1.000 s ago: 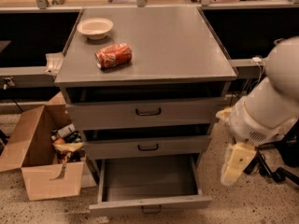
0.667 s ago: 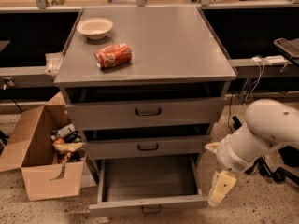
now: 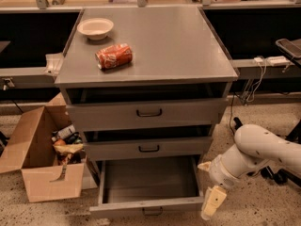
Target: Close bottom drawer
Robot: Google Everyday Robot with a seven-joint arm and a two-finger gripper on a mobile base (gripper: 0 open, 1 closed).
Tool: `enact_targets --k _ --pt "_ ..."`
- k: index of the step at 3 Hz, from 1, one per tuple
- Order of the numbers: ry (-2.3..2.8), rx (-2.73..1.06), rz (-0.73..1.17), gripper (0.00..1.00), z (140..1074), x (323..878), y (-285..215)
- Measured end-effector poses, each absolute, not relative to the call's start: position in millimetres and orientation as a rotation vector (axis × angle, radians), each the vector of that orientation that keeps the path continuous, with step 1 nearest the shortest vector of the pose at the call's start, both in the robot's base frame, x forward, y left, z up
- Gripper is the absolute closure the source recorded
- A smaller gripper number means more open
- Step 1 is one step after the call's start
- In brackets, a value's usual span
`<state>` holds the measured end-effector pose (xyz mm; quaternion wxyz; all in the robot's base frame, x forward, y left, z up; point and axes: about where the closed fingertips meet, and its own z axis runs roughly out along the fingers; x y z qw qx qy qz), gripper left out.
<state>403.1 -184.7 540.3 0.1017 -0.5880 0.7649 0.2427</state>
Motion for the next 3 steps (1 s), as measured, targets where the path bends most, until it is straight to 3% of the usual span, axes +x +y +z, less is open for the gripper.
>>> enact_targets --k 1,2,3 --pt "2.259 -1.737 0.717 0.00 540.3 403.1 -184.7" --pt "2.258 -1.743 0.752 0.18 499.3 401.6 -179.6" --pt "2.223 -1.786 0.829 0.49 401.7 394.9 -166.0"
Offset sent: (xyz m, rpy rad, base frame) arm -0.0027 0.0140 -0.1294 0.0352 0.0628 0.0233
